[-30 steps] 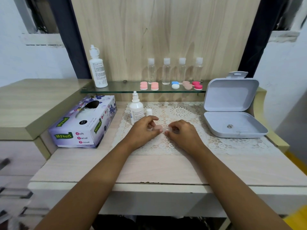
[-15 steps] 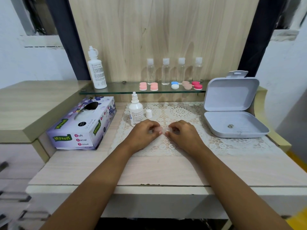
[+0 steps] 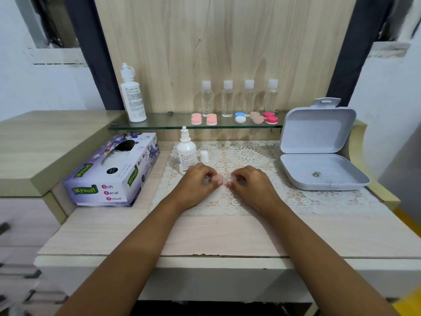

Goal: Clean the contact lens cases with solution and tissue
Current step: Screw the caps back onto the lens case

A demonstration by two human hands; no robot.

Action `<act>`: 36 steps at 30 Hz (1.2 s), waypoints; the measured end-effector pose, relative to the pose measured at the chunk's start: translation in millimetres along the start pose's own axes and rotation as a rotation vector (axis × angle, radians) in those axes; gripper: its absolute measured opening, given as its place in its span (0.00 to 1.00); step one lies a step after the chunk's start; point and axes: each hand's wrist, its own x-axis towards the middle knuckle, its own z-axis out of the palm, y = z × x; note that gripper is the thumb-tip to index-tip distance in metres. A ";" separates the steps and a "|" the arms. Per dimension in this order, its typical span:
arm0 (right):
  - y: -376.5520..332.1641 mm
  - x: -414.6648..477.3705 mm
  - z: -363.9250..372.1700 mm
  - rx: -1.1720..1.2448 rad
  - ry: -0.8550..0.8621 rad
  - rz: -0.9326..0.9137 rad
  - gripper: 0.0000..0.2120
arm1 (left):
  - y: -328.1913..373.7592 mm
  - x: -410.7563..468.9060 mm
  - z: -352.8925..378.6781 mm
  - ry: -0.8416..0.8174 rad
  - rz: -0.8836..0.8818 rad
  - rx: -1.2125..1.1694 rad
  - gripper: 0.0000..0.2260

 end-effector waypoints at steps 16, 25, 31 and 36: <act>-1.1 -1.3 -0.8 -0.006 -0.002 -0.010 0.12 | -2.1 -0.2 -1.8 -0.053 0.055 0.043 0.12; -2.6 -2.6 -2.1 -0.010 -0.004 -0.014 0.11 | 0.5 -2.1 -2.3 -0.004 0.058 0.010 0.10; -3.9 -3.8 -4.8 0.000 -0.020 -0.008 0.12 | -0.2 -2.7 -0.7 0.012 0.079 0.036 0.11; -6.7 -0.6 -18.1 0.203 0.093 0.094 0.15 | -1.8 -2.7 0.0 0.028 0.061 0.030 0.10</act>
